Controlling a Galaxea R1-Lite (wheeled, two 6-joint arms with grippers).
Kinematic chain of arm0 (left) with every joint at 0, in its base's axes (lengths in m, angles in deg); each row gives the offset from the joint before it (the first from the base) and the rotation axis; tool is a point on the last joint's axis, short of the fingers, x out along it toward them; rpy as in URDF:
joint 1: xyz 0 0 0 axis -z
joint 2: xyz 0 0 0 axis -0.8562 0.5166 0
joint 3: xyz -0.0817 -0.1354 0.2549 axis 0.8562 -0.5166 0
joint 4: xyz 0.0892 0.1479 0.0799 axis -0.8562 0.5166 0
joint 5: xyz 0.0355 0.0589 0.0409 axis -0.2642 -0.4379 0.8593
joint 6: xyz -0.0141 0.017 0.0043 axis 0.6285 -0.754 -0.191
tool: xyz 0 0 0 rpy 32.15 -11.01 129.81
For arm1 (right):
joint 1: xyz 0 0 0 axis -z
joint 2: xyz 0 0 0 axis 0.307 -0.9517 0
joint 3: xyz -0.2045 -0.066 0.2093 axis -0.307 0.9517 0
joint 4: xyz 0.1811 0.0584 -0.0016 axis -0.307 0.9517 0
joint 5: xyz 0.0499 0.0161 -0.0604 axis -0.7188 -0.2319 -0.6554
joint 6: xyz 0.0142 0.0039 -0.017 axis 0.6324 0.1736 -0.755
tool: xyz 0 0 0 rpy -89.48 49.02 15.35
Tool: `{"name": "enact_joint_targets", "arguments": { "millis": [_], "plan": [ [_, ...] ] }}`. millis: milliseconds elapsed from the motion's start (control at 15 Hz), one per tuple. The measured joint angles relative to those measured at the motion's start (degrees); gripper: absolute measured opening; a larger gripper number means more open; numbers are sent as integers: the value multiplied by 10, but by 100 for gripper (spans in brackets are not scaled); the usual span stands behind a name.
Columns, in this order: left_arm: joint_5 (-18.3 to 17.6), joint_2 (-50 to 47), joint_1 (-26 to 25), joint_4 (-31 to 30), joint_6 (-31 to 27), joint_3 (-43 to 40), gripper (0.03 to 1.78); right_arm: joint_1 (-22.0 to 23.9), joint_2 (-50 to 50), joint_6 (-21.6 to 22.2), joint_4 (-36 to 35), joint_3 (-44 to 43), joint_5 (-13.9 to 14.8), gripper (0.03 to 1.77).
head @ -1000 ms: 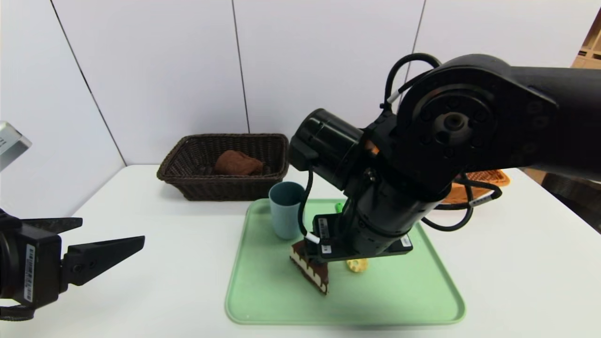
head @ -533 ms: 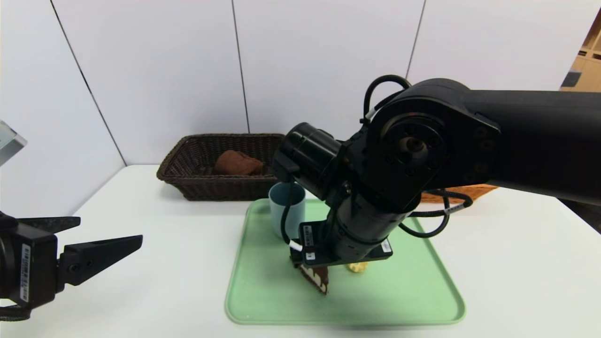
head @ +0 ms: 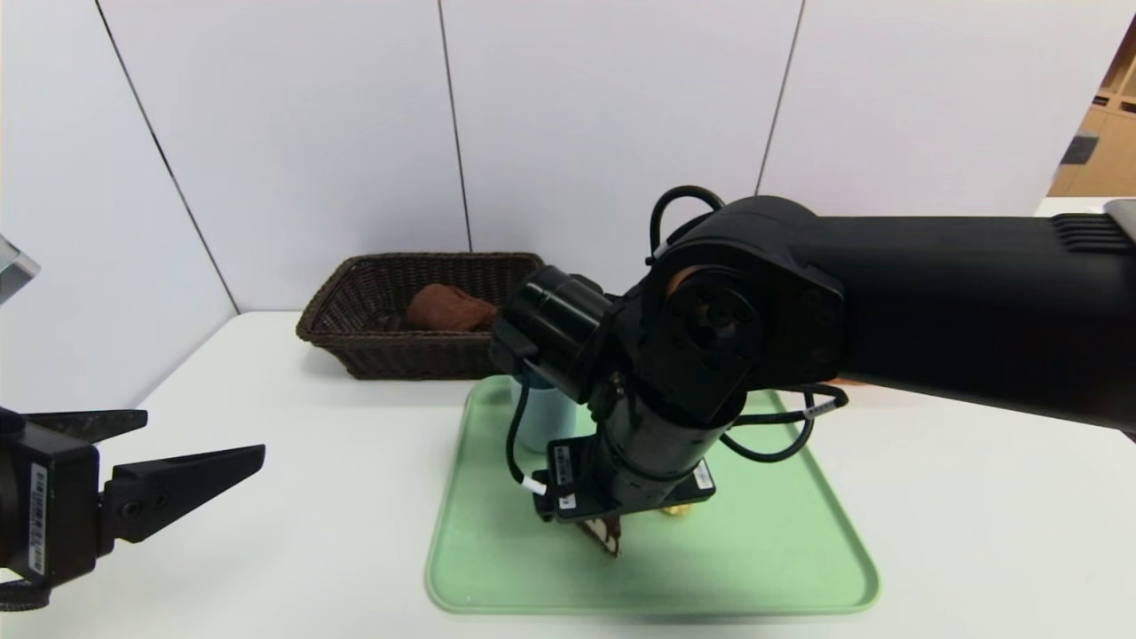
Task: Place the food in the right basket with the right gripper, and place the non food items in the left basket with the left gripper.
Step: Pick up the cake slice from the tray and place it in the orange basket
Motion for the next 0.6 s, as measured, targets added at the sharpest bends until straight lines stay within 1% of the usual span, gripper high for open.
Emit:
{"name": "enact_joint_targets", "arguments": {
  "millis": [333, 600],
  "plan": [
    [0, 0, 0, 0, 0, -2, 169, 5, -24, -24, -36, 0, 5, 170],
    [0, 0, 0, -1, 0, 0, 169, 13, -34, -39, -44, -1, 8, 170]
  ]
}}
